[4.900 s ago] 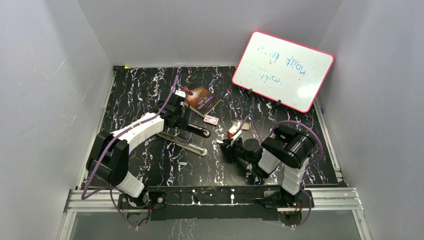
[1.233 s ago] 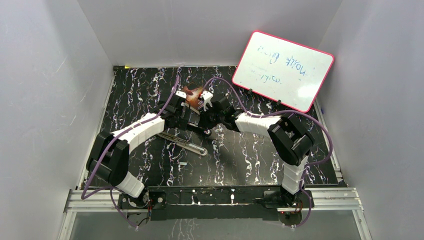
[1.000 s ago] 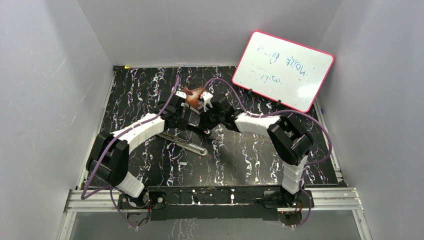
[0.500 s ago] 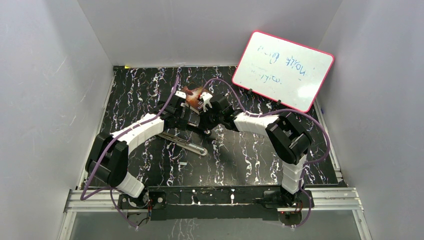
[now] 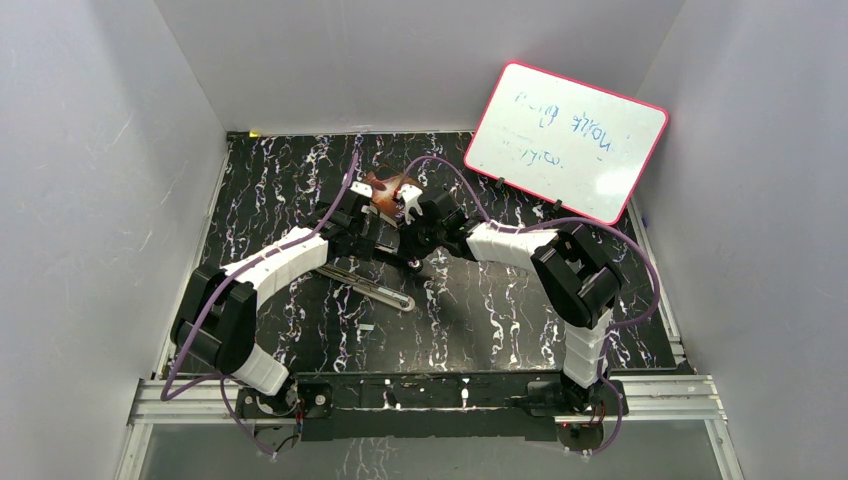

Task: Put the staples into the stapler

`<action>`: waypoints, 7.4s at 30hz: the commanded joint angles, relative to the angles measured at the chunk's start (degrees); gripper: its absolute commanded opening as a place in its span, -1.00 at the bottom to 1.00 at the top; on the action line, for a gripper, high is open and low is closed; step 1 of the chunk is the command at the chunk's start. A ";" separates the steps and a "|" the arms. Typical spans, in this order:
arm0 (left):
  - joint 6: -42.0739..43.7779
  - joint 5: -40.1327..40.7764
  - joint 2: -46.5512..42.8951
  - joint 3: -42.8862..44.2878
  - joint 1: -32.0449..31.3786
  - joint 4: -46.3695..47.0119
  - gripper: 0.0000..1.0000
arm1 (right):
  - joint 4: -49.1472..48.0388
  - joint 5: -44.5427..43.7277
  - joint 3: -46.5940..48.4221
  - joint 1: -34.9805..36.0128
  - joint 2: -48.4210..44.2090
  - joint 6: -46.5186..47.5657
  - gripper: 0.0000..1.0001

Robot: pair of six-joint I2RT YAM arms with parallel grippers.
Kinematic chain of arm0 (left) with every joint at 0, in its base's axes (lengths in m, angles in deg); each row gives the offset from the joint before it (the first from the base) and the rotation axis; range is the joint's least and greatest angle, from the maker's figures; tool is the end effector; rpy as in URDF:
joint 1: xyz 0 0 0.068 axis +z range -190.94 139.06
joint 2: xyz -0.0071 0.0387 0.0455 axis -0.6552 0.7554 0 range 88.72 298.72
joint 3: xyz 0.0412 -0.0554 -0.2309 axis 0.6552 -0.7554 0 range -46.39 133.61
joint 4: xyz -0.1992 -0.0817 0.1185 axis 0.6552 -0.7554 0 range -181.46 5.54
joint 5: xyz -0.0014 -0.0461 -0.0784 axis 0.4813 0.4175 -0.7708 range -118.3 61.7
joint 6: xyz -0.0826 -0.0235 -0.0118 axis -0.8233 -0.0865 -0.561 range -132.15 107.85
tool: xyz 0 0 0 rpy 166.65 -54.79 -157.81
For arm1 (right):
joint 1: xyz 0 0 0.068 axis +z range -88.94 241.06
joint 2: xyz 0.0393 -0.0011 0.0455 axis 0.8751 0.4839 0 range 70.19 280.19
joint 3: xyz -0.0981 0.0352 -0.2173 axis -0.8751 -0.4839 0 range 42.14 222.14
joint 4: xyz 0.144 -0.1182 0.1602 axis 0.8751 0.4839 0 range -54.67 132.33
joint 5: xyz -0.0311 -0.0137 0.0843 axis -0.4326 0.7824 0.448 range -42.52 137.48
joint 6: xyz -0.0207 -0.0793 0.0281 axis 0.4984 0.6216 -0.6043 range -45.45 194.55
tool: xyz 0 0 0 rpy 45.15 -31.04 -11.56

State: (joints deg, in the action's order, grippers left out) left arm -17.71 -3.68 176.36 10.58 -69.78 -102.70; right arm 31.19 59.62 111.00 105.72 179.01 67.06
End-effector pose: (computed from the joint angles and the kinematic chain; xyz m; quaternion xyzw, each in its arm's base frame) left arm 0.3061 -0.1322 0.1712 0.1113 0.9111 0.0893 0.3867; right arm 0.2936 0.3127 0.1445 -0.3279 0.8238 0.2836 0.3654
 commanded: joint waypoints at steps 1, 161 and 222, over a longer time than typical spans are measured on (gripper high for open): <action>0.29 1.00 -2.54 -0.37 -0.21 -0.31 0.96 | 2.14 -1.33 2.22 -0.04 -0.01 2.43 -1.00; 1.26 2.54 -3.13 -0.90 -0.61 -0.13 0.97 | 7.39 -18.32 -0.64 6.85 -2.44 -0.57 -1.00; 1.77 3.33 -3.61 -1.34 -0.65 0.09 0.96 | 7.10 -1.74 5.87 2.18 -0.42 9.24 -1.00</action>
State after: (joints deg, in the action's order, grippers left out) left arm -16.38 -1.69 175.39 9.46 -70.21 -102.53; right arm 38.14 58.46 114.02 108.00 177.61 76.37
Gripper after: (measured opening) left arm 0.981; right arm 0.220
